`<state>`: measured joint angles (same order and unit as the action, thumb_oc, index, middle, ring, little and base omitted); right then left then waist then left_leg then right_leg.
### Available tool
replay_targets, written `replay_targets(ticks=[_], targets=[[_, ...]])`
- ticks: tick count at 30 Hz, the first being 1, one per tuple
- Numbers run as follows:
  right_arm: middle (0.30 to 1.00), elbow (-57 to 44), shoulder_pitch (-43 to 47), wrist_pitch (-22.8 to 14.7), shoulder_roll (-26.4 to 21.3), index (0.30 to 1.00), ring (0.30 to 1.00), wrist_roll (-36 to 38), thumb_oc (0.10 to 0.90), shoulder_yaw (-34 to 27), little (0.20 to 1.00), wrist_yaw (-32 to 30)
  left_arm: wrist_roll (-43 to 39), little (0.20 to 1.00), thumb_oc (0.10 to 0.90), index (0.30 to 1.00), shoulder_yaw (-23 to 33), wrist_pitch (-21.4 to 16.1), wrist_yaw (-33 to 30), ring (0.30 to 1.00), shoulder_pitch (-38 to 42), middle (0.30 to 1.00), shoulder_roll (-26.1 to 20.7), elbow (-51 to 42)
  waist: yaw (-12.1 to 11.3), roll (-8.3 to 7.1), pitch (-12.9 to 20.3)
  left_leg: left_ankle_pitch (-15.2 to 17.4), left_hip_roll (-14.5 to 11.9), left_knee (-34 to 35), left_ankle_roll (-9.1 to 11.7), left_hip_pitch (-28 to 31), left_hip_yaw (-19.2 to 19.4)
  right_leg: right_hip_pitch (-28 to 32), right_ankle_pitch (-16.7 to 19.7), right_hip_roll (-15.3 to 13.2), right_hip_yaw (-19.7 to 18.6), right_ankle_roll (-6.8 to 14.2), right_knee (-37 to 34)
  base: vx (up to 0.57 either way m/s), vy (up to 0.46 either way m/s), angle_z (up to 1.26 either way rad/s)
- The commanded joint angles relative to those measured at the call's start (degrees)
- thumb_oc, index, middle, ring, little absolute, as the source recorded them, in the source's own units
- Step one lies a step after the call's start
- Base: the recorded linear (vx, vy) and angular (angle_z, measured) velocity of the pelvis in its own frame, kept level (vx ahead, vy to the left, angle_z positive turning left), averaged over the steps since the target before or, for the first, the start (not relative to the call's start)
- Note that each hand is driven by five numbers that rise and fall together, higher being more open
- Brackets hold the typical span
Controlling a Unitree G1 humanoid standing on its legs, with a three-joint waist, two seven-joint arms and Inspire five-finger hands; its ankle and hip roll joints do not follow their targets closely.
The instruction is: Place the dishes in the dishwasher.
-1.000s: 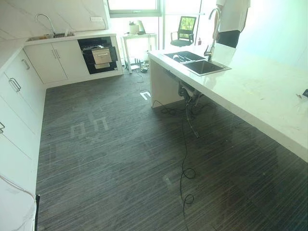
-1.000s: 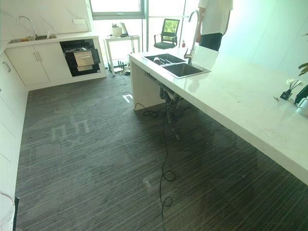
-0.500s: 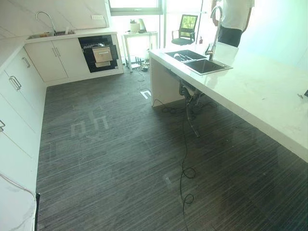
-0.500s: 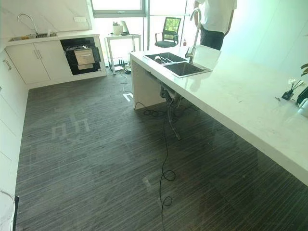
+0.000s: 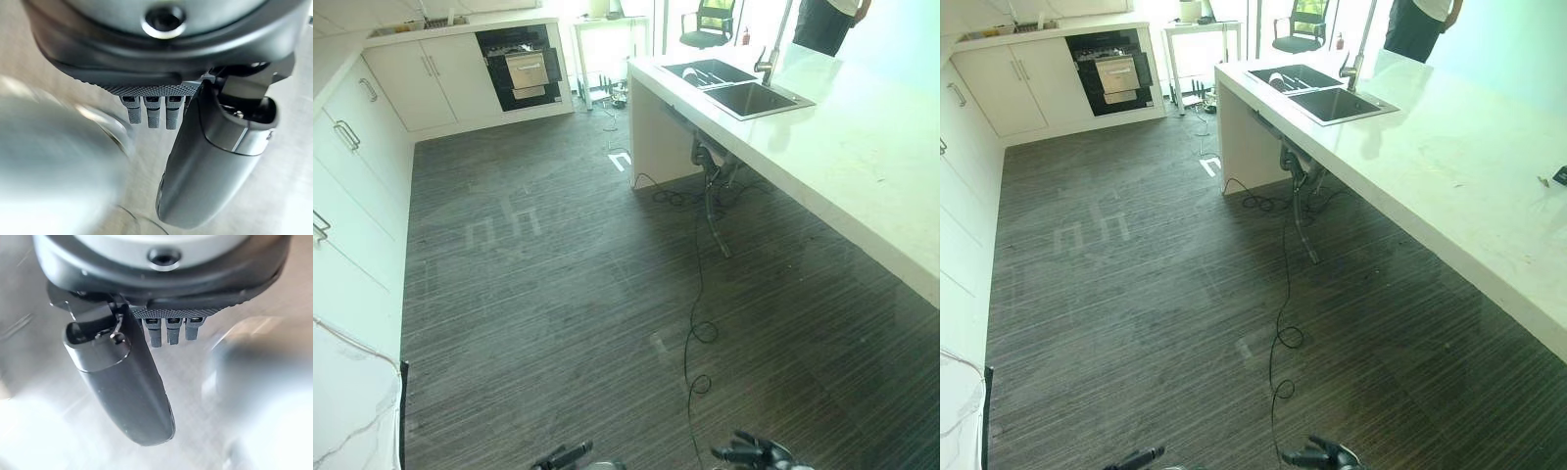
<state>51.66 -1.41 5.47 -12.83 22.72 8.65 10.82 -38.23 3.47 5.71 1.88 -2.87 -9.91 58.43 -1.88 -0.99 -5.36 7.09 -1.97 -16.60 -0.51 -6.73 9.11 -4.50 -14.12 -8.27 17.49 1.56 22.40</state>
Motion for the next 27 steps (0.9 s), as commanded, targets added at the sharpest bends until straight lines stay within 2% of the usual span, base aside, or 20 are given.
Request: replay_targets(ticks=[1,3,4,6,7,8,9,10,12,14,16,17,18,21,22,23,24,25,26,27], targets=[[0.900,-9.59,0.69,-3.76,-2.65,0.900,0.900,1.47,0.800,0.10,0.900,-1.62,-1.24,0.900,0.800,0.900,-0.52,-8.43,0.84,0.900,0.22,0.900,-1.03,-6.67,-0.45,0.36,0.15,5.78,-2.09,-0.59,4.54,3.70,1.95,1.59,2.06,1.13,0.00,3.75,-5.21,0.00,-0.050,0.08],[0.900,-17.58,-0.82,-2.95,-3.60,0.900,0.900,0.59,0.800,-0.81,0.900,-2.40,-2.19,0.900,0.800,0.900,-0.43,-9.60,1.42,0.900,-1.39,0.900,-1.60,-12.97,-0.63,-0.05,-0.82,3.67,-1.70,-0.59,5.15,3.93,2.91,1.76,2.10,0.91,-0.07,3.39,-5.21,0.01,-0.042,0.01],[0.900,-21.79,-1.67,-3.84,-4.25,0.900,0.900,-1.23,0.800,-1.80,0.900,-2.04,-2.11,0.900,0.800,0.900,-0.06,-11.11,2.65,0.900,-2.29,0.900,-1.94,-16.39,-0.76,-0.79,-1.80,0.26,-1.08,-0.59,5.54,4.12,4.10,2.03,2.07,0.30,-0.30,3.04,-5.21,0.04,-0.048,0.01],[0.900,-27.31,-3.19,-4.50,-4.83,0.900,0.900,-2.16,0.800,-3.21,0.900,-1.62,-1.83,0.900,0.800,0.900,0.40,-12.69,3.78,0.900,-3.62,0.900,-2.45,-21.31,-0.91,-1.79,-3.21,-4.07,-0.61,-0.59,5.89,3.45,4.97,2.43,2.05,-0.40,-0.64,2.43,-5.21,0.04,-0.025,0.03],[0.900,-28.04,-3.56,-4.89,-4.86,0.900,0.900,-2.28,0.800,-3.59,0.900,-1.41,-2.05,0.900,0.800,0.900,0.38,-12.94,3.96,0.900,-3.88,0.900,-2.51,-22.24,-0.81,-1.71,-3.43,-4.50,-1.08,-0.59,5.99,2.92,5.25,2.55,2.02,-0.31,-0.57,2.40,-5.21,0.07,0.063,0.09],[0.900,-29.15,-4.17,-6.56,-4.91,0.900,0.900,-3.00,0.800,-4.57,0.900,-0.64,-2.62,0.900,0.800,0.900,0.62,-14.12,4.43,0.900,-4.56,0.900,-2.56,-24.13,-0.50,-1.08,-3.98,-4.71,-3.17,-0.59,6.21,1.28,6.34,2.78,1.81,0.15,-0.24,2.45,-5.21,0.15,0.111,0.16],[0.900,-29.70,-4.41,-7.35,-5.01,0.900,0.900,-3.45,0.800,-5.00,0.900,-0.30,-2.94,0.900,0.800,0.900,0.82,-14.80,4.83,0.900,-5.05,0.900,-2.52,-24.98,-0.24,-0.56,-4.12,-3.31,-4.67,-0.59,6.86,0.80,6.37,3.51,0.90,0.56,-0.09,2.85,-5.21,0.10,0.135,0.23],[0.900,-30.06,-4.52,-7.61,-5.13,0.900,0.900,-3.55,0.800,-5.22,0.900,-0.07,-3.18,0.900,0.800,0.900,0.95,-15.15,5.12,0.900,-5.34,0.900,-2.44,-25.51,-0.17,-0.22,-4.25,-3.74,-5.67,-0.59,6.45,-0.19,7.09,3.10,1.46,0.68,0.39,2.57,-5.21,0.16,0.184,0.20],[0.900,-33.44,-6.96,-9.02,-5.62,0.900,0.900,-3.34,0.800,-7.01,0.900,1.73,-3.81,0.900,0.800,0.900,0.92,-16.05,5.10,0.900,-7.64,0.900,-2.86,-30.42,0.37,1.04,-4.27,-3.76,-10.64,-0.59,7.19,-3.12,6.28,4.15,0.34,1.31,0.98,2.42,-5.21,0.18,0.214,0.10],[0.900,-36.00,-9.07,-9.86,-6.40,0.900,0.900,-2.95,0.800,-8.19,0.900,3.06,-3.36,0.900,0.800,0.900,0.61,-17.27,5.23,0.900,-9.21,0.900,-2.98,-33.04,0.58,1.43,-4.06,-5.02,-12.87,-0.59,7.84,-4.62,5.62,5.07,-0.53,1.32,1.17,2.24,-5.21,0.21,0.213,-0.04],[0.900,-37.34,-10.31,-12.03,-7.17,0.900,0.900,-3.02,0.800,-8.97,0.900,3.91,-2.47,0.900,0.800,0.900,0.81,-18.95,6.49,0.900,-10.26,0.900,-3.08,-34.43,0.65,1.48,-3.72,-4.74,-13.71,-0.59,8.00,-5.02,6.62,6.26,-1.32,0.62,1.87,2.34,-5.21,0.31,0.296,-0.08],[0.900,-37.78,-10.38,-11.94,-7.53,0.900,0.900,-2.47,0.800,-9.26,0.900,4.12,-1.91,0.900,0.800,0.900,0.95,-18.88,6.83,0.900,-10.31,0.900,-3.43,-35.01,0.89,0.97,-3.57,-2.35,-13.34,-0.59,8.33,-3.79,7.40,7.48,-2.26,-0.35,2.04,3.13,-5.21,0.46,0.425,-0.07],[0.900,-39.70,-10.66,-11.28,-7.37,0.900,0.900,-1.01,0.800,-9.84,0.900,3.73,-1.11,0.900,0.800,0.900,0.79,-17.30,7.94,0.900,-10.18,0.900,-4.75,-37.16,1.09,0.98,-3.18,-1.00,-12.55,-0.59,7.41,-3.08,8.87,9.19,-2.28,-1.33,2.49,3.84,-5.21,0.45,0.401,-0.07],[0.900,-41.40,-10.46,-11.02,-6.37,0.900,0.900,-0.17,0.800,-9.77,0.900,2.29,-0.77,0.900,0.800,0.900,-0.41,-15.10,9.05,0.900,-9.01,0.900,-6.55,-40.26,0.55,1.05,-2.62,0.52,-9.93,-0.59,5.39,-2.46,8.30,12.39,-2.08,-2.14,2.55,5.22,-5.21,0.39,0.360,0.15],[0.900,-41.94,-10.31,-11.12,-5.72,0.900,0.900,0.29,0.800,-9.40,0.900,1.42,-0.36,0.900,0.800,0.900,-1.10,-14.92,9.21,0.900,-8.45,0.900,-7.17,-41.22,0.35,1.02,-2.37,1.23,-8.68,-0.59,4.40,-2.23,7.86,13.64,-0.45,-2.27,2.68,6.08,-5.21,0.30,0.256,0.45],[0.900,-42.19,-9.97,-11.30,-5.03,0.900,0.900,0.38,0.800,-9.09,0.900,0.63,1.04,0.900,0.800,0.900,-1.84,-14.86,9.67,0.900,-8.16,0.900,-7.77,-42.16,0.24,0.91,-2.14,1.98,-7.20,-0.59,3.42,-1.90,7.27,14.37,2.89,-2.36,2.53,7.41,-5.21,0.38,0.417,0.41],[0.900,-43.46,-9.67,-11.29,-4.23,0.900,0.900,0.75,0.800,-8.61,0.900,-0.46,3.61,0.900,0.800,0.900,-3.39,-15.18,9.97,0.900,-7.72,0.900,-8.76,-43.63,0.79,1.90,-2.11,2.69,-5.68,-0.59,1.26,-1.33,6.44,12.30,11.55,-2.94,2.42,8.87,1.24,0.30,0.399,0.34],[0.900,-44.56,-9.93,-11.30,-4.08,0.900,0.900,0.94,0.800,-8.36,0.900,-0.79,4.23,0.900,0.800,0.900,-4.16,-15.15,9.73,0.900,-7.52,0.900,-9.16,-44.54,1.02,2.18,-2.25,3.54,-4.79,-0.59,0.46,-0.66,5.94,8.95,13.56,-4.14,1.80,9.25,8.89,0.29,0.445,0.72],[0.900,-45.53,-9.86,-12.27,-3.99,0.900,0.900,1.22,0.800,-7.56,0.900,-1.25,4.71,0.900,0.800,0.900,-5.45,-14.73,9.35,0.900,-7.59,0.900,-9.81,-46.99,1.62,2.60,-2.80,5.18,-3.52,-0.59,-0.58,0.85,5.74,1.40,14.84,-5.07,0.74,8.77,17.29,0.19,0.244,0.68],[0.900,-45.67,-9.66,-12.56,-4.13,0.900,0.900,1.36,0.800,-7.37,0.900,-1.42,5.22,0.900,0.800,0.900,-5.98,-14.88,8.74,0.900,-7.61,0.900,-10.12,-47.76,1.81,2.58,-2.98,5.30,-3.45,-0.59,-0.48,1.06,5.87,0.19,14.28,-4.16,1.19,8.56,16.22,0.18,0.155,0.50]])
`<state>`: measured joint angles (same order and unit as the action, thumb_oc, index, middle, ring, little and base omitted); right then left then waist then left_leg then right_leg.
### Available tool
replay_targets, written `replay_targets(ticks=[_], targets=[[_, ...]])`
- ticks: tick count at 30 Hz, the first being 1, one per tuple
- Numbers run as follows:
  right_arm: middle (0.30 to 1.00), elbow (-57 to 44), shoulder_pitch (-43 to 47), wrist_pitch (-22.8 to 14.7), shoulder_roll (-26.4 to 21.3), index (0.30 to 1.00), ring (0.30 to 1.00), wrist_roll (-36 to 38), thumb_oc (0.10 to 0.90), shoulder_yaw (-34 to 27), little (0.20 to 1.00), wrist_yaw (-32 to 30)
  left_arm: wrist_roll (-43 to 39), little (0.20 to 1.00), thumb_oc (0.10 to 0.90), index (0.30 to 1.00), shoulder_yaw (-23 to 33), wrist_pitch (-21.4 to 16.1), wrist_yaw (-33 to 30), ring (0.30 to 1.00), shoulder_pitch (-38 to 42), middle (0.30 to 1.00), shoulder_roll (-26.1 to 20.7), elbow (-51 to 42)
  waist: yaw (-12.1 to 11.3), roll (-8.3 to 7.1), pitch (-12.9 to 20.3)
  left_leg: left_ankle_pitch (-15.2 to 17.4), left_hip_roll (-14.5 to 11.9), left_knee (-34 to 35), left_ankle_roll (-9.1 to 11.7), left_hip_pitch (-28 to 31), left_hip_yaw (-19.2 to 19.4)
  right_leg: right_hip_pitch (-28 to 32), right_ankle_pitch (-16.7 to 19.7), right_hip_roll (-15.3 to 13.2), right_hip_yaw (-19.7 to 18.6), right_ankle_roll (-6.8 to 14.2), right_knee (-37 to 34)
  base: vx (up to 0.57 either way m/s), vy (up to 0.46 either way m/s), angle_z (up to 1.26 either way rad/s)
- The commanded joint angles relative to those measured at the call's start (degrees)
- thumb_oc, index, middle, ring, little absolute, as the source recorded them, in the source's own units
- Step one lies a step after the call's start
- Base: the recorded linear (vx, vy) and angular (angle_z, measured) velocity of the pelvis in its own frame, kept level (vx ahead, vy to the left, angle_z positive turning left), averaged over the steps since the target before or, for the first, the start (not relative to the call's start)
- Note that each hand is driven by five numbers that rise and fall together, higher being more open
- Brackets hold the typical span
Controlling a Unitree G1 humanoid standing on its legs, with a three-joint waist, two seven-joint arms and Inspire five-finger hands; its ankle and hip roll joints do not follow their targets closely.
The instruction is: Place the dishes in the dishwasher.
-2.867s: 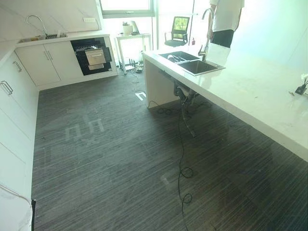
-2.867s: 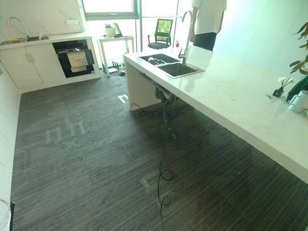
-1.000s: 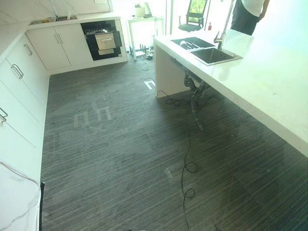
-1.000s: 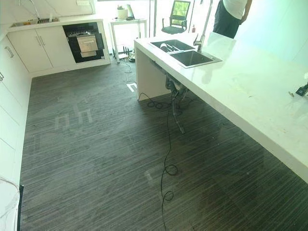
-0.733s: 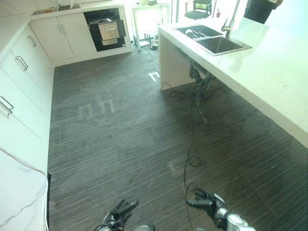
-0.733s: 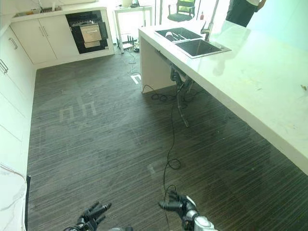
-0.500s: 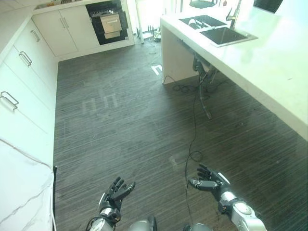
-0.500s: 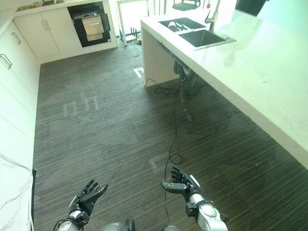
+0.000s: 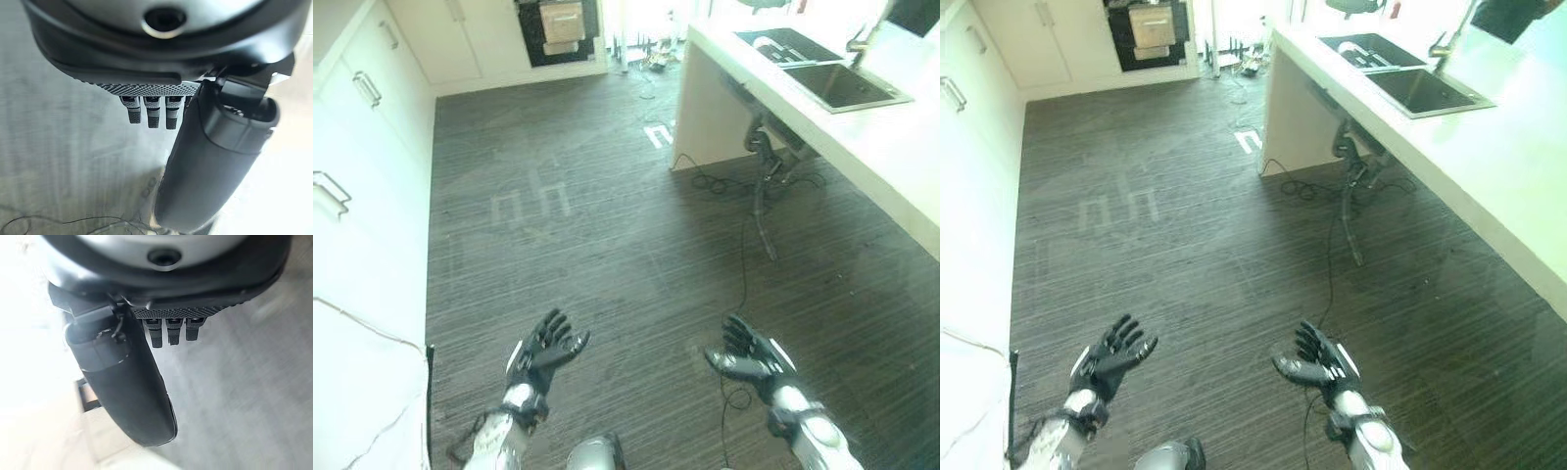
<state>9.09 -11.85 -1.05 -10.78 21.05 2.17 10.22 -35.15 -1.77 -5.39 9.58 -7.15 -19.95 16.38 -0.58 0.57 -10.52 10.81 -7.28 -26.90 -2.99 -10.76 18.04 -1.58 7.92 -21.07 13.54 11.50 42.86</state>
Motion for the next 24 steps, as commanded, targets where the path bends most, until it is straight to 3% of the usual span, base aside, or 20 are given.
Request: replay_targets(ticks=[1,3,4,5,6,8,9,11,14,16,18,19,20,21,22,24], targets=[[0.900,-3.28,0.96,-6.16,-6.39,0.900,0.900,3.39,0.800,-0.71,0.900,-1.04,2.13,0.900,0.800,0.900,-1.22,-3.83,0.63,0.900,-3.27,0.900,-0.41,-6.38,0.72,0.97,2.00,1.57,1.84,9.71,2.19,5.22,-3.06,-3.31,-8.32,9.62,5.81,-1.63,-5.96,0.17,-0.025,-0.02],[0.900,-4.18,0.97,-7.08,-6.90,0.900,0.900,4.42,0.800,-0.48,0.900,-1.65,2.09,0.900,0.800,0.900,-1.97,-2.60,0.50,0.900,-2.40,0.900,-0.93,-8.02,1.30,0.44,1.31,1.78,2.17,9.71,2.90,6.19,-3.83,-3.26,-8.75,12.32,8.91,-2.72,-15.87,0.26,-0.098,0.11],[0.900,-5.27,0.21,-7.85,-7.49,0.900,0.900,4.82,0.800,-0.93,0.900,-1.37,2.94,0.900,0.800,0.900,-2.01,-2.25,1.20,0.900,-2.23,0.900,-1.47,-9.44,1.82,-0.18,0.67,2.49,2.45,9.71,3.50,7.70,-4.06,-2.88,-6.73,12.25,10.69,-3.08,-25.66,0.32,-0.171,0.47],[0.900,-6.09,-0.38,-8.21,-8.00,0.900,0.900,5.16,0.800,-1.13,0.900,-1.39,3.83,0.900,0.800,0.900,-2.00,-2.22,1.43,0.900,-2.47,0.900,-1.53,-10.38,2.05,-1.35,0.41,3.27,3.49,9.71,3.64,8.59,-3.65,-5.80,-7.17,9.94,9.90,-2.66,-25.67,0.41,-0.228,0.58],[0.900,-6.92,-1.02,-8.99,-8.63,0.900,0.900,5.66,0.800,-1.28,0.900,-1.38,4.35,0.900,0.800,0.900,-2.14,-2.68,1.58,0.900,-3.07,0.900,-1.86,-11.40,2.64,-2.34,0.24,4.81,4.36,9.71,3.62,9.88,-3.30,-9.60,-5.08,7.20,8.03,-1.57,-25.67,0.35,-0.207,0.46],[0.900,-7.93,-1.30,-10.06,-8.81,0.900,0.900,5.31,0.800,-1.40,0.900,-1.65,4.92,0.900,0.800,0.900,-2.55,-3.31,1.58,0.900,-3.46,0.900,-2.03,-12.52,3.26,-3.17,-0.09,7.43,5.29,9.71,2.95,11.55,-3.95,-14.09,-1.69,3.87,4.63,0.14,-25.67,0.43,-0.231,0.57],[0.900,-8.73,-1.41,-10.61,-9.04,0.900,0.900,5.82,0.800,-1.36,0.900,-1.98,6.01,0.900,0.800,0.900,-2.81,-4.80,1.91,0.900,-3.87,0.900,-2.76,-12.95,3.30,-3.38,-0.11,8.45,5.34,9.71,2.70,12.64,-3.94,-14.55,-2.14,2.75,4.69,0.49,-25.67,0.48,-0.292,0.29],[0.900,-9.18,-0.57,-10.84,-9.57,0.900,0.900,5.98,0.800,-0.71,0.900,-3.15,7.96,0.900,0.800,0.900,-3.43,-6.49,1.39,0.900,-3.69,0.900,-3.65,-13.22,3.11,-3.33,0.37,8.36,4.88,9.71,2.81,13.79,-3.17,-13.11,-5.00,3.29,5.99,0.15,-25.67,0.47,-0.318,-0.48],[0.900,-10.45,0.82,-9.89,-10.77,0.900,0.900,6.30,0.800,-0.79,0.900,-3.73,6.50,0.900,0.800,0.900,-2.62,-4.98,0.16,0.900,-3.89,0.900,-4.00,-15.19,3.04,-3.27,1.73,8.23,4.64,9.71,3.41,17.22,-2.40,-11.51,-7.60,5.40,6.60,-0.96,-25.67,0.45,-0.264,-0.51],[0.900,-11.37,1.33,-9.64,-11.64,0.900,0.900,6.34,0.800,-1.15,0.900,-3.27,6.10,0.900,0.800,0.900,-1.96,-5.29,0.35,0.900,-4.78,0.900,-3.76,-16.28,2.67,-2.95,2.75,3.39,4.35,9.71,4.98,19.88,-1.45,-10.22,-9.64,6.97,7.18,-2.97,-25.67,0.45,-0.230,-0.31],[0.900,-12.38,1.88,-9.42,-12.93,0.900,0.900,6.40,0.800,-1.63,0.900,-2.58,5.53,0.900,0.800,0.900,-1.92,-5.78,-0.16,0.900,-5.66,0.900,-3.05,-17.47,1.89,-2.89,3.11,-7.86,3.67,6.74,8.64,20.36,-0.33,-7.93,-12.97,8.88,6.87,-5.97,-25.67,0.46,-0.277,-0.57],[0.900,-12.77,2.55,-9.28,-13.83,0.900,0.900,6.43,0.800,-2.03,0.900,-1.53,4.81,0.900,0.800,0.900,-2.15,-6.29,-0.60,0.900,-5.63,0.900,-2.38,-17.71,1.55,-3.14,2.66,-11.75,1.83,-5.66,10.71,15.13,-0.90,-5.99,-15.19,9.83,6.68,-8.00,-25.67,0.43,-0.293,-0.93],[0.900,-13.76,2.70,-9.39,-14.44,0.900,0.900,5.64,0.800,-2.41,0.900,-1.00,4.42,0.900,0.800,0.900,-2.54,-7.27,-0.32,0.900,-5.53,0.900,-1.93,-18.03,1.35,-3.20,1.87,-13.47,-0.37,-14.35,11.06,8.44,-2.22,-4.12,-16.51,10.63,6.56,-9.48,-25.67,0.34,-0.215,-1.00],[0.900,-14.57,2.81,-9.22,-14.93,0.900,0.900,5.26,0.800,-2.38,0.900,-1.36,4.72,0.900,0.800,0.900,-2.80,-7.85,-0.15,0.900,-5.18,0.900,-1.74,-18.26,1.14,-3.35,1.25,-12.66,-0.51,-14.91,10.35,5.49,-3.01,-3.31,-16.81,10.93,6.08,-9.65,-25.67,0.26,-0.100,-0.84],[0.900,-15.41,3.08,-8.86,-15.44,0.900,0.900,5.16,0.800,-2.37,0.900,-1.48,5.06,0.900,0.800,0.900,-2.88,-8.13,-0.43,0.900,-4.86,0.900,-1.64,-18.79,0.97,-3.38,0.76,-11.89,-0.10,-13.03,9.60,4.26,-3.27,-2.73,-17.19,11.37,5.34,-9.64,-25.67,0.23,0.014,-0.61],[0.900,-16.79,3.96,-7.68,-16.20,0.900,0.900,5.25,0.800,-2.13,0.900,-1.08,5.43,0.900,0.800,0.900,-3.07,-9.12,-1.56,0.900,-4.97,0.900,-1.91,-20.01,0.94,-3.28,0.20,-11.57,1.64,-0.72,8.31,5.79,-2.36,-2.00,-18.06,13.00,1.78,-8.79,-25.67,0.31,0.114,-0.79]])
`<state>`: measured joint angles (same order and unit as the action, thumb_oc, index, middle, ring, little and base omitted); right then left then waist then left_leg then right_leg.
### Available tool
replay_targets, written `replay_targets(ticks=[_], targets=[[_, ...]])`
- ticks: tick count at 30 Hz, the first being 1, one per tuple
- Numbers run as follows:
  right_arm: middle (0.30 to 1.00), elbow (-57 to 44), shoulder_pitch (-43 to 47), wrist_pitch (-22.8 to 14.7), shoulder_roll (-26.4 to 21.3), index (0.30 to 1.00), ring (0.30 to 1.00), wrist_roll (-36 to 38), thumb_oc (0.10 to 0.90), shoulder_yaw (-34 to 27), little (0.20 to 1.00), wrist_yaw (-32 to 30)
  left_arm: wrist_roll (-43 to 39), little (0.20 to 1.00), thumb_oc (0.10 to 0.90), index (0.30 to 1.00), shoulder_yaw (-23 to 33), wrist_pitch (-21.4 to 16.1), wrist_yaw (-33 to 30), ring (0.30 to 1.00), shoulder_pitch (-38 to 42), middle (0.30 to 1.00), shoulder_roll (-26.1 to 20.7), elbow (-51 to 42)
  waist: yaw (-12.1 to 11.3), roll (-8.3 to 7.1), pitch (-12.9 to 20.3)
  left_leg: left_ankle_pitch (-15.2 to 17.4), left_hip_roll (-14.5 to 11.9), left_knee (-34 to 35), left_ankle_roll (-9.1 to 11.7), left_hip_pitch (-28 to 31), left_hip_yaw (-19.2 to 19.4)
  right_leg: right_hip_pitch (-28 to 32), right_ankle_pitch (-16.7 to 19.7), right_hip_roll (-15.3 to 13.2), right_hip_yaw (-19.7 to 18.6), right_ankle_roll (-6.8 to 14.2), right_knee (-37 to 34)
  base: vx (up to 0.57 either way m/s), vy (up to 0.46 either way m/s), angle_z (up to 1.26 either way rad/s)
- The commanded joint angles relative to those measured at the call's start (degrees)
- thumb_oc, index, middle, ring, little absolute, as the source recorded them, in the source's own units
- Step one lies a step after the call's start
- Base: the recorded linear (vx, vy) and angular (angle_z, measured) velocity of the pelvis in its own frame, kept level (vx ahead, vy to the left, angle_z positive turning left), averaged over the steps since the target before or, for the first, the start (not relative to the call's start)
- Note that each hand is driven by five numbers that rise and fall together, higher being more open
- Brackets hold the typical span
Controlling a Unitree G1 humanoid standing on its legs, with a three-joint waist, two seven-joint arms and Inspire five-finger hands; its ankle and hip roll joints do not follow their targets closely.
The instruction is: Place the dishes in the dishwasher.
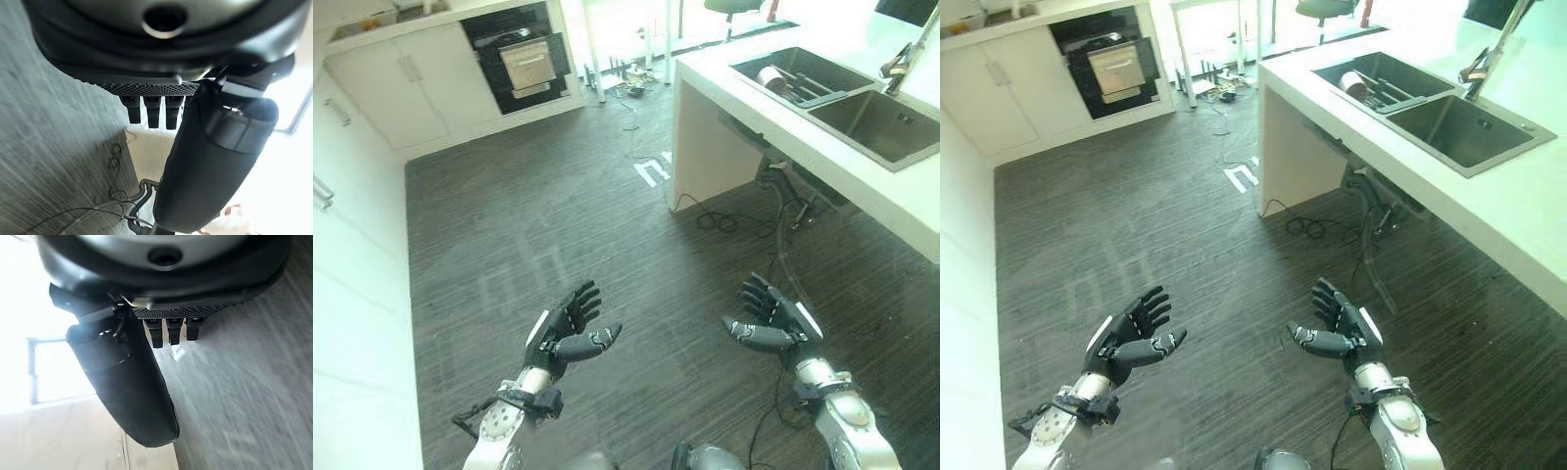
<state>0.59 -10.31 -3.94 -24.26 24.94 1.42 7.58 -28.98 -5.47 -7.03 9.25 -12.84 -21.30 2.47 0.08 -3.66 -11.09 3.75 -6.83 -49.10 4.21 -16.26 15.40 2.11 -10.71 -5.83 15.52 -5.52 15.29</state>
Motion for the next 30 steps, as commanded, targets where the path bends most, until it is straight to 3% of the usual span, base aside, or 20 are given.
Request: replay_targets(ticks=[1,2,3,5,8,10,12,13,14,16,17,19,22,23,24,28,30], targets=[[0.900,-8.43,2.63,-4.71,-2.75,0.900,0.900,1.09,0.800,-1.29,0.900,1.84,-0.75,0.900,0.800,0.900,0.65,-7.89,-1.32,0.900,0.62,0.900,-0.71,-6.28,0.20,1.03,0.71,-4.86,1.86,27.03,0.98,12.36,0.28,-5.53,0.42,-1.73,-1.59,8.70,1.90,0.33,0.210,-1.11],[0.900,-8.50,2.42,-5.10,-2.66,0.900,0.900,0.63,0.800,-1.27,0.900,2.55,-1.05,0.900,0.800,0.900,0.76,-8.33,-1.31,0.900,0.40,0.900,-1.01,-6.36,0.23,2.18,0.86,-4.28,1.04,31.91,1.18,10.69,-1.79,-5.62,0.19,-0.05,-3.25,9.24,1.90,0.33,0.279,-1.04],[0.900,-9.04,1.93,-5.00,-2.84,0.900,0.900,1.06,0.800,-1.59,0.900,3.63,-0.82,0.900,0.800,0.900,0.85,-9.21,-1.68,0.900,-0.08,0.900,-1.12,-6.72,0.18,3.48,0.95,-1.43,-0.34,31.91,1.48,6.95,-5.94,-5.44,-0.34,1.67,-5.13,9.71,1.90,0.29,0.284,-0.75],[0.900,-9.26,1.23,-5.73,-2.71,0.900,0.900,0.74,0.800,-1.75,0.900,4.89,-0.62,0.900,0.800,0.900,0.71,-10.50,-2.13,0.900,-0.89,0.900,-1.18,-7.21,-0.36,4.25,1.26,-1.64,-1.51,31.91,2.32,3.33,-10.67,-4.72,-1.42,2.94,-7.05,9.53,1.90,0.30,0.263,-0.98],[0.900,-9.98,0.93,-6.30,-4.04,0.900,0.900,0.54,0.800,-2.23,0.900,6.32,-1.75,0.900,0.800,0.900,1.10,-12.90,-1.53,0.900,-0.22,0.900,-1.21,-6.65,-0.34,4.15,2.20,1.19,-3.33,31.91,1.73,3.07,-7.57,-1.46,-3.83,1.12,-5.24,10.28,1.90,0.39,0.371,-0.99],[0.900,-12.17,0.42,-5.44,-3.32,0.900,0.900,0.96,0.800,-3.19,0.900,6.49,-1.77,0.900,0.800,0.900,2.58,-12.40,-0.97,0.900,1.75,0.900,-2.43,-7.59,-0.39,4.04,3.38,3.64,-1.66,31.91,-0.12,4.66,-6.46,1.67,-4.09,0.07,-3.26,11.86,1.90,0.57,0.529,0.34],[0.900,-13.59,1.17,-5.27,-1.55,0.900,0.900,0.68,0.800,-3.21,0.900,4.53,-0.58,0.900,0.800,0.900,3.08,-12.03,-0.39,0.900,3.01,0.900,-3.26,-8.60,-0.98,3.30,4.11,5.44,1.20,31.91,-2.22,5.76,-7.32,3.27,0.78,-0.23,-1.60,13.76,1.90,0.46,0.392,0.89],[0.900,-14.49,2.07,-4.96,-0.23,0.900,0.900,0.51,0.800,-3.17,0.900,3.28,0.65,0.900,0.800,0.900,3.61,-12.00,-0.07,0.900,2.96,0.900,-3.44,-9.52,-1.36,3.64,4.29,6.25,2.12,31.91,-3.43,6.74,-7.70,5.20,5.50,1.03,0.63,15.34,3.29,0.40,0.401,0.96],[0.900,-15.04,3.26,-5.52,1.36,0.900,0.900,-0.64,0.800,-2.05,0.900,1.95,3.45,0.900,0.800,0.900,3.71,-12.47,-1.02,0.900,2.65,0.900,-3.15,-10.44,-1.36,4.30,3.91,7.37,2.93,31.91,-4.19,8.71,-7.60,-2.12,10.47,-0.61,1.51,16.22,12.71,0.34,0.342,0.86],[0.900,-15.13,3.95,-6.99,1.51,0.900,0.900,-0.29,0.800,-1.76,0.900,1.03,2.91,0.900,0.800,0.900,4.07,-11.41,-2.14,0.900,3.69,0.900,-3.96,-11.16,-1.37,4.37,3.48,7.58,2.25,31.91,-3.63,9.46,-5.94,-4.77,9.35,-1.05,5.48,14.84,6.87,0.24,0.084,-0.32],[0.900,-16.06,3.22,-7.70,0.82,0.900,0.900,0.54,0.800,-2.51,0.900,1.18,2.58,0.900,0.800,0.900,4.68,-11.23,-1.87,0.900,4.50,0.900,-4.17,-11.72,-0.63,3.55,2.65,8.34,2.75,31.91,-3.28,11.04,-4.86,-6.22,10.08,-2.08,7.03,14.28,1.90,0.30,-0.101,-0.10],[0.900,-16.60,1.96,-9.03,-0.42,0.900,0.900,1.72,0.800,-3.23,0.900,1.33,4.06,0.900,0.800,0.900,4.54,-12.23,-2.07,0.900,3.82,0.900,-4.12,-13.83,0.51,1.55,1.98,11.18,4.41,31.91,-3.55,13.80,-2.94,-12.82,14.29,-7.62,6.16,15.54,1.90,0.31,-0.121,0.08],[0.900,-16.76,1.93,-9.90,-0.82,0.900,0.900,1.08,0.800,-2.92,0.900,-0.31,4.77,0.900,0.800,0.900,3.42,-13.43,-2.53,0.900,4.70,0.900,-4.58,-14.66,1.28,0.61,1.57,14.22,5.66,31.91,-4.23,16.62,-2.83,-17.32,17.53,-11.47,4.47,17.43,1.90,0.41,-0.201,-0.14],[0.900,-16.83,2.36,-10.06,-1.13,0.900,0.900,0.95,0.800,-2.70,0.900,-0.89,5.12,0.900,0.800,0.900,3.44,-13.74,-2.85,0.900,5.08,0.900,-4.88,-14.86,1.02,1.10,1.94,15.76,5.09,31.91,-4.15,18.03,-2.70,-16.44,15.23,-11.23,5.04,18.14,1.90,0.52,-0.305,0.19],[0.900,-17.00,3.11,-9.78,-1.82,0.900,0.900,0.81,0.800,-2.84,0.900,-1.76,4.97,0.900,0.800,0.900,3.51,-13.35,-3.34,0.900,5.83,0.900,-5.34,-15.34,0.94,1.06,2.14,15.15,4.77,31.91,-4.10,18.59,-1.66,-15.55,13.56,-10.75,6.50,16.86,1.90,0.47,-0.293,0.00],[0.900,-16.91,5.30,-9.44,-2.97,0.900,0.900,0.70,0.800,-2.93,0.900,-3.68,4.12,0.900,0.800,0.900,3.52,-12.62,-4.42,0.900,7.28,0.900,-5.38,-15.40,1.40,1.31,3.79,15.30,4.14,31.91,-3.72,21.53,-0.15,-13.42,9.68,-7.94,7.53,15.04,1.90,0.39,-0.244,-0.21],[0.900,-17.22,5.59,-9.78,-3.85,0.900,0.900,0.65,0.800,-3.38,0.900,-3.61,4.01,0.900,0.800,0.900,3.47,-12.71,-4.57,0.900,7.63,0.900,-5.10,-16.10,1.76,1.78,4.50,12.09,3.57,31.91,-2.31,23.55,1.07,-12.53,7.99,-6.31,8.15,13.29,1.90,0.37,-0.203,-0.43]])
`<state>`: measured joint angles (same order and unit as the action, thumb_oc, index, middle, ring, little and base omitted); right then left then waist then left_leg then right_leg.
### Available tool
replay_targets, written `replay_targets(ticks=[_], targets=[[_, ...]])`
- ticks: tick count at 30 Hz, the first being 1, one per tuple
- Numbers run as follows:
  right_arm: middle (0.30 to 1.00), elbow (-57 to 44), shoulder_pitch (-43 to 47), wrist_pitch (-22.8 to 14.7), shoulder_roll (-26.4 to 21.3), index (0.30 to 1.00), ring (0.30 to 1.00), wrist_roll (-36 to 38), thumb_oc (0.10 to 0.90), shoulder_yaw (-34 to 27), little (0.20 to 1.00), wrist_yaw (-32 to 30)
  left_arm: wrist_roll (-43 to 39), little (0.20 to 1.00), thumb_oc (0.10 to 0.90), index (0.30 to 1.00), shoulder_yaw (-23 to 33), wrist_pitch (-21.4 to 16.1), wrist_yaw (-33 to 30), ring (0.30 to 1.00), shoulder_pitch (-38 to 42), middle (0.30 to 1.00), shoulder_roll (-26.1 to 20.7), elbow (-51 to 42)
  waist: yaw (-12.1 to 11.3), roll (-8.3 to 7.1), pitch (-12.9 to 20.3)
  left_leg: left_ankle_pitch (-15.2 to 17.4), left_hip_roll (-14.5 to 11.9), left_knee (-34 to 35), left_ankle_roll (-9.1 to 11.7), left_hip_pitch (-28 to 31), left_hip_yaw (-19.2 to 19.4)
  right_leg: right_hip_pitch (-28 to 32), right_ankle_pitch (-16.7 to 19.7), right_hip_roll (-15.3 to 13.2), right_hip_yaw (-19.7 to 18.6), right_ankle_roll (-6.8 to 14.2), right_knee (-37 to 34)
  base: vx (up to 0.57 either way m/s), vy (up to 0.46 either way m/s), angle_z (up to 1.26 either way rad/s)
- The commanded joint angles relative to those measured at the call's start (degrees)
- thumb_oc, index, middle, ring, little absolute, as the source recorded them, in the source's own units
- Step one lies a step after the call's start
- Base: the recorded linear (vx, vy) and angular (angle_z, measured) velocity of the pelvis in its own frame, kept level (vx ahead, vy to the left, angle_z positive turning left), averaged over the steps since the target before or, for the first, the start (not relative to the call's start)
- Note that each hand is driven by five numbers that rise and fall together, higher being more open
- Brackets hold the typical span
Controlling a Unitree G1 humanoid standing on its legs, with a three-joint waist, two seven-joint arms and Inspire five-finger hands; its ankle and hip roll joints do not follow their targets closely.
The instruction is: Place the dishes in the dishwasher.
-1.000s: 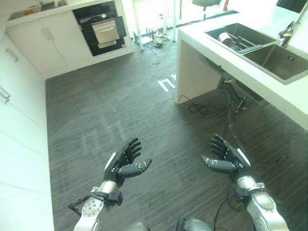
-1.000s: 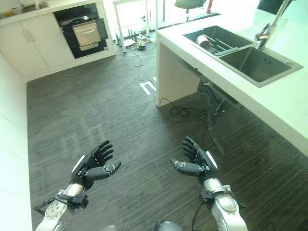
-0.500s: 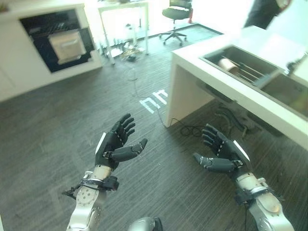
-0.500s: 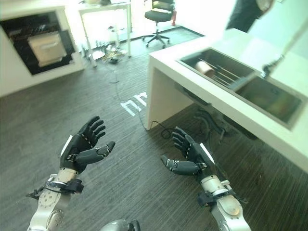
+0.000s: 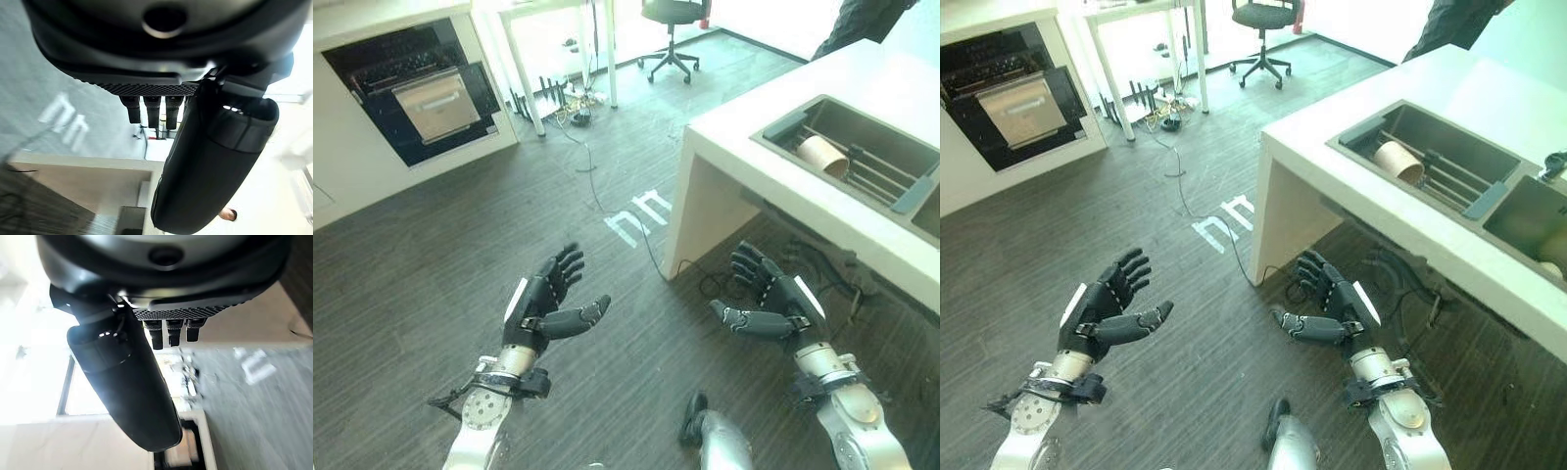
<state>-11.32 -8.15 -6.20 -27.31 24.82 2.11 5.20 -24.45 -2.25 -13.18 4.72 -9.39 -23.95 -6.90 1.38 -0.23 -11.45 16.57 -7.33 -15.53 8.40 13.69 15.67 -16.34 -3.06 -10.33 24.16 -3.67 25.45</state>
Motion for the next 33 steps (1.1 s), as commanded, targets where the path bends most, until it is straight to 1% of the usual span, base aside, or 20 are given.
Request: replay_targets(ticks=[1,2,3,5,6,8,9,10,11,12,13,15,17,18,19,25,29,30,31,33], targets=[[0.900,-5.77,3.29,-7.69,-1.76,0.900,0.900,0.51,0.800,-4.96,0.900,-1.03,-0.18,0.900,0.800,0.900,-0.12,-6.84,-0.51,0.900,4.68,0.900,-2.16,-7.36,0.71,-1.41,5.29,-8.66,3.28,-1.66,-4.28,-5.32,1.71,7.25,-1.94,0.05,-0.93,9.53,-8.26,0.34,-0.222,-0.57],[0.900,-5.88,3.33,-7.92,-2.29,0.900,0.900,0.66,0.800,-5.44,0.900,-0.93,-0.11,0.900,0.800,0.900,-0.35,-7.15,-0.76,0.900,4.99,0.900,-2.01,-7.57,0.72,-1.84,5.28,-13.12,3.39,-1.66,-3.06,-4.45,2.27,7.97,-3.00,0.45,-1.55,8.64,-8.26,0.37,-0.273,-0.50],[0.900,-6.04,3.43,-7.80,-2.84,0.900,0.900,1.14,0.800,-6.06,0.900,-0.56,-0.15,0.900,0.800,0.900,-0.67,-7.31,-1.16,0.900,5.44,0.900,-1.74,-7.85,0.58,-2.44,4.93,-16.53,3.18,-5.64,-1.65,-5.44,2.32,8.97,-4.08,0.71,-2.28,7.66,-8.26,0.28,-0.240,-0.58],[0.900,-6.72,3.66,-8.34,-3.51,0.900,0.900,1.67,0.800,-6.94,0.900,0.27,1.01,0.900,0.800,0.900,-1.22,-9.13,-2.13,0.900,5.74,0.900,-1.01,-9.32,0.12,-2.82,3.79,-19.82,1.56,-18.86,0.11,-13.06,-0.34,11.10,-5.99,1.75,-3.32,5.78,-8.26,0.24,-0.227,-0.82],[0.900,-7.50,4.07,-8.49,-3.76,0.900,0.900,1.63,0.800,-7.31,0.900,0.30,1.79,0.900,0.800,0.900,-1.03,-11.05,-2.38,0.900,6.14,0.900,-0.69,-10.40,-0.30,-3.32,2.63,-18.60,1.08,-19.82,-1.39,-19.14,-1.76,12.05,-6.41,2.28,-4.80,5.58,-8.26,0.18,-0.135,-0.89],[0.900,-7.57,4.86,-8.30,-3.96,0.900,0.900,1.76,0.800,-7.28,0.900,0.61,1.93,0.900,0.800,0.900,-0.68,-11.87,-2.92,0.900,6.34,0.900,-0.59,-11.13,-0.43,-3.28,2.28,-18.21,1.51,-15.49,-2.11,-18.92,-1.61,12.35,-6.70,2.84,-6.11,5.84,-8.26,0.16,0.019,-0.82],[0.900,-8.01,5.72,-7.92,-3.97,0.900,0.900,1.63,0.800,-7.02,0.900,1.35,2.11,0.900,0.800,0.900,-0.03,-12.84,-4.22,0.900,6.23,0.900,-0.74,-12.43,-0.15,-3.04,2.01,-17.42,2.35,-9.02,-2.92,-16.92,-1.04,12.50,-6.80,3.82,-8.84,6.59,-8.26,0.22,0.141,-1.04],[0.900,-8.21,5.73,-8.04,-3.94,0.900,0.900,1.74,0.800,-6.96,0.900,1.93,2.18,0.900,0.800,0.900,0.39,-13.69,-4.69,0.900,5.90,0.900,-1.00,-12.83,-0.14,-2.62,1.91,-17.72,3.02,-3.38,-2.95,-15.57,-2.14,12.81,-7.01,4.74,-10.92,7.14,-8.26,0.25,0.190,-1.27],[0.900,-8.51,5.53,-8.23,-3.97,0.900,0.900,2.09,0.800,-7.06,0.900,2.75,2.33,0.900,0.800,0.900,0.85,-14.66,-5.36,0.900,5.53,0.900,-1.36,-13.23,-0.02,-1.83,1.88,-16.59,3.07,-1.66,-3.08,-16.69,-4.41,12.76,-7.12,6.03,-12.77,7.53,-8.26,0.23,0.226,-1.44],[0.900,-9.29,5.13,-8.24,-3.99,0.900,0.900,2.46,0.800,-7.26,0.900,4.00,2.56,0.900,0.800,0.900,1.57,-15.42,-6.50,0.900,5.10,0.900,-1.64,-14.19,0.01,-0.63,2.14,-13.42,2.89,-1.66,-3.33,-19.99,-9.27,12.41,-7.30,8.02,-15.64,7.80,-8.26,0.22,0.239,-1.27],[0.900,-9.79,4.93,-8.04,-3.97,0.900,0.900,2.93,0.800,-7.40,0.900,4.73,2.97,0.900,0.800,0.900,1.86,-16.30,-7.09,0.900,4.89,0.900,-1.67,-14.47,-0.03,-0.17,2.37,-12.28,2.79,-1.66,-3.05,-21.79,-12.31,12.54,-7.82,9.08,-17.35,7.77,-8.26,0.22,0.232,-0.96],[0.900,-10.64,4.38,-8.12,-4.22,0.900,0.900,3.31,0.800,-7.64,0.900,5.50,4.20,0.900,0.800,0.900,2.00,-17.45,-8.34,0.900,4.79,0.900,-1.59,-14.86,-0.23,0.20,2.77,-12.67,2.28,-1.66,-2.26,-24.53,-15.38,13.13,-9.14,10.36,-19.71,7.54,-8.26,0.20,0.179,-0.95],[0.900,-11.21,4.29,-8.02,-4.54,0.900,0.900,3.11,0.800,-7.88,0.900,5.01,4.78,0.900,0.800,0.900,1.90,-18.20,-8.79,0.900,5.17,0.900,-1.31,-15.01,-0.48,0.45,3.11,-13.69,1.56,-1.66,-1.76,-26.82,-16.76,14.03,-10.37,11.07,-20.92,7.25,-8.26,0.20,0.180,-1.08],[0.900,-11.42,4.37,-7.72,-4.77,0.900,0.900,3.40,0.800,-8.10,0.900,5.06,4.89,0.900,0.800,0.900,1.87,-18.36,-9.08,0.900,5.35,0.900,-1.27,-14.84,-0.53,0.49,3.18,-14.32,1.39,-1.66,-1.67,-27.12,-16.69,14.39,-10.68,11.13,-21.10,7.16,-8.26,0.28,0.317,-0.91],[0.900,-11.67,4.38,-7.49,-5.06,0.900,0.900,3.48,0.800,-8.85,0.900,4.72,5.75,0.900,0.800,0.900,2.14,-18.68,-10.09,0.900,6.17,0.900,-1.37,-14.41,0.01,0.31,3.57,-11.44,1.27,-1.66,-2.37,-26.80,-14.89,15.10,-10.92,9.98,-20.59,7.52,-8.26,0.28,0.322,-0.68],[0.900,-12.68,2.88,-7.01,-3.83,0.900,0.900,3.69,0.800,-11.58,0.900,2.46,4.18,0.900,0.800,0.900,3.09,-17.48,-7.03,0.900,8.52,0.900,-2.39,-13.96,0.89,0.16,5.03,-8.21,3.08,-1.66,-4.75,-24.36,-12.74,17.32,-10.61,7.82,-18.40,9.19,-8.26,0.21,0.229,-0.07],[0.900,-12.24,3.17,-6.15,-0.85,0.900,0.900,1.76,0.800,-11.17,0.900,0.83,4.84,0.900,0.800,0.900,3.94,-16.99,-5.20,0.900,9.53,0.900,-3.20,-14.06,0.79,0.22,5.53,-6.63,4.95,-1.66,-6.83,-22.42,-12.98,19.99,-5.00,7.64,-15.70,11.29,-8.26,0.23,0.200,0.16],[0.900,-12.06,3.13,-6.14,0.79,0.900,0.900,1.06,0.800,-10.46,0.900,1.34,5.30,0.900,0.800,0.900,4.71,-16.95,-4.62,0.900,9.20,0.900,-3.62,-14.49,0.58,0.68,5.56,-6.12,5.50,-1.66,-7.79,-21.41,-13.36,20.54,-1.06,8.75,-14.54,12.84,-6.79,0.26,0.265,-0.09],[0.900,-11.84,3.33,-6.01,2.33,0.900,0.900,-0.15,0.800,-9.63,0.900,2.44,6.20,0.900,0.800,0.900,5.40,-16.69,-4.53,0.900,9.05,0.900,-3.84,-14.91,0.23,0.84,5.55,-5.33,5.91,-1.66,-8.46,-20.48,-13.10,17.89,0.01,8.49,-13.40,13.90,-2.58,0.20,0.212,-0.23],[0.900,-11.55,3.67,-5.98,2.84,0.900,0.900,-0.69,0.800,-9.10,0.900,2.87,6.88,0.900,0.800,0.900,5.75,-16.41,-4.85,0.900,9.16,0.900,-4.07,-15.13,-0.24,0.84,5.54,-4.96,5.77,-1.66,-8.46,-20.15,-12.47,16.76,0.43,7.57,-11.80,14.02,-2.73,0.07,0.057,-0.42]])
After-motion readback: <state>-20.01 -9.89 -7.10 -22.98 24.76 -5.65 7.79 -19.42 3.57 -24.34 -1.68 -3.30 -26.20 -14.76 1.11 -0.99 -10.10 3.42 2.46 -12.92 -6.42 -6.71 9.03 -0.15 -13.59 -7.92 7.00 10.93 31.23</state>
